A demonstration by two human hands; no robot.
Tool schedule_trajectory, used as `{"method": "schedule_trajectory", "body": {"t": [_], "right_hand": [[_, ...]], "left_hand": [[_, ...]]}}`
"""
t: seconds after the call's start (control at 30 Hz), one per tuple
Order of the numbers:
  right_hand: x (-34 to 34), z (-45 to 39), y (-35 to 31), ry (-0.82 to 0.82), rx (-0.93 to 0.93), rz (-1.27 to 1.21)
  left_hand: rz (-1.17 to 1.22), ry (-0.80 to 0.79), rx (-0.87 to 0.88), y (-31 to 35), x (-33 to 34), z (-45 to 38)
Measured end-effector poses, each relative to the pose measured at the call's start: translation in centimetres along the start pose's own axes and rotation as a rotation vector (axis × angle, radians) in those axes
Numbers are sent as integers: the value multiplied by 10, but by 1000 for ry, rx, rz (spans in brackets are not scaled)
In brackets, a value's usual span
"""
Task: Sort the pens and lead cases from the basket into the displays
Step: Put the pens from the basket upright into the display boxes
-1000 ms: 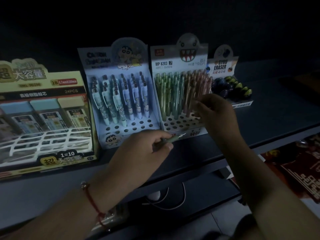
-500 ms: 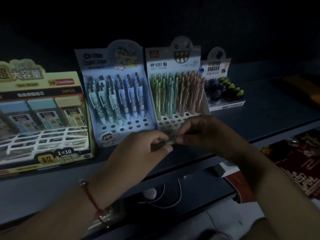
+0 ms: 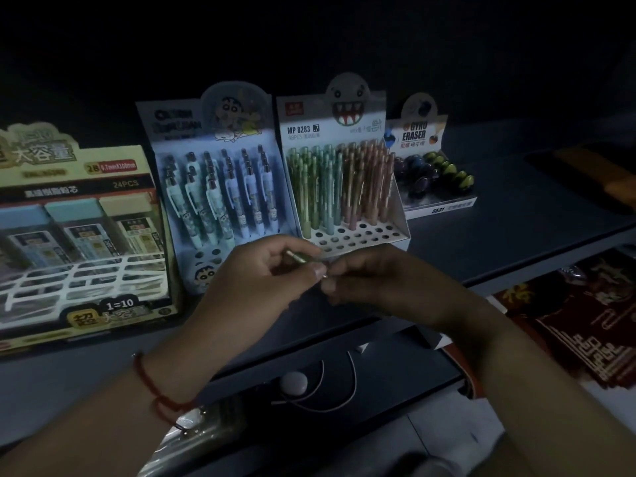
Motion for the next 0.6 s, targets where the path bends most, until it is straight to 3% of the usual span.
{"method": "schedule_trajectory", "body": {"t": [0.13,0.27,0.4,0.6], "right_hand": [[1,-7,-1,23,17,20],[-11,-10,-2,110,-34,-116],[-29,-14,-4,331,-90,-293],[-44,-24,-1,645,-91,-445]], "left_hand": [[-69,14,46,0,-1,2],[-376,-8,97,-3,-2,5],[-699,-124,223,5,8,11],[-831,-186,294,4,22,19]]}}
Point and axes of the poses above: each hand's wrist, its own z-axis away from the middle knuckle, its own x-axis out of the palm, y = z × x, the point moved 3 cm from there along -z, towards the middle knuckle, and after that the axes turned 5 degrees about x, right-handed, at the moved point
